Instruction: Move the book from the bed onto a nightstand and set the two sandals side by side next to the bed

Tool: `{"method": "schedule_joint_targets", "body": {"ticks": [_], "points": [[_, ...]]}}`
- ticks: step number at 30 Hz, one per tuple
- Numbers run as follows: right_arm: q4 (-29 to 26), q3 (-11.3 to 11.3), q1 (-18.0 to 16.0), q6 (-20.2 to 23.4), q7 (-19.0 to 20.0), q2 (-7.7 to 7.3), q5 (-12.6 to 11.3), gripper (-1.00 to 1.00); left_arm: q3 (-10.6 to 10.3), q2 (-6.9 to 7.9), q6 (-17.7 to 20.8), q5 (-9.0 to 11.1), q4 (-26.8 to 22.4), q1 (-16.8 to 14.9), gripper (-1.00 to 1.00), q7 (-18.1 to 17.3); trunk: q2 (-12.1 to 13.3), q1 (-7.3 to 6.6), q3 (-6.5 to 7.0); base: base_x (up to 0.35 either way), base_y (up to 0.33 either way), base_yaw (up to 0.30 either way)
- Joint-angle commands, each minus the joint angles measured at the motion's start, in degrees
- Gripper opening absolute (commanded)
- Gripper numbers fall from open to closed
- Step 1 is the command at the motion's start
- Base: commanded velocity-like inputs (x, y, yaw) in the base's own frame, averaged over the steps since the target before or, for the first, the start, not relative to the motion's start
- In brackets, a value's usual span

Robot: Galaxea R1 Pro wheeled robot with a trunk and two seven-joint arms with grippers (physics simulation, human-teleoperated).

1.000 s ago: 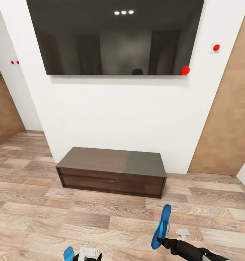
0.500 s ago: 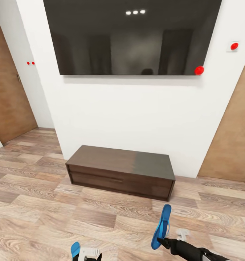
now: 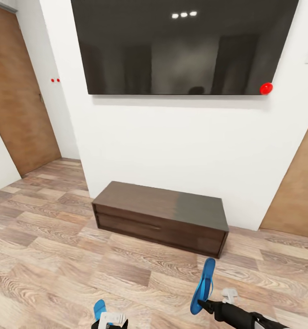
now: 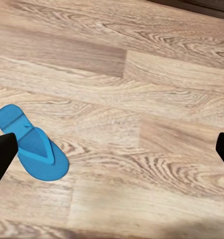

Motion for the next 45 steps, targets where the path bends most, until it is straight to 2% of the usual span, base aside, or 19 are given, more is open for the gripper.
{"method": "schedule_joint_targets", "body": {"ticks": [1, 9, 45], "points": [[0.2, 0.5, -0.1, -0.4, 0.2, 0.02, -0.4, -1.00, 0.0, 0.00, -0.1, 0.4, 0.0, 0.0, 1.00, -0.2, 0.0, -0.01, -0.05, 0.000, -0.247, 0.161], [0.2, 0.5, 0.0, -0.4, 0.2, 0.02, -0.4, -1.00, 0.0, 0.00, -0.1, 0.4, 0.0, 0.0, 1.00, -0.2, 0.0, -0.01, -0.05, 0.000, -0.144, 0.160], [0.2, 0.4, -0.1, -0.4, 0.2, 0.02, -0.4, -1.00, 0.0, 0.00, -0.1, 0.4, 0.0, 0.0, 1.00, -0.2, 0.0, -0.01, -0.05, 0.000, -0.001, 0.159]]}}
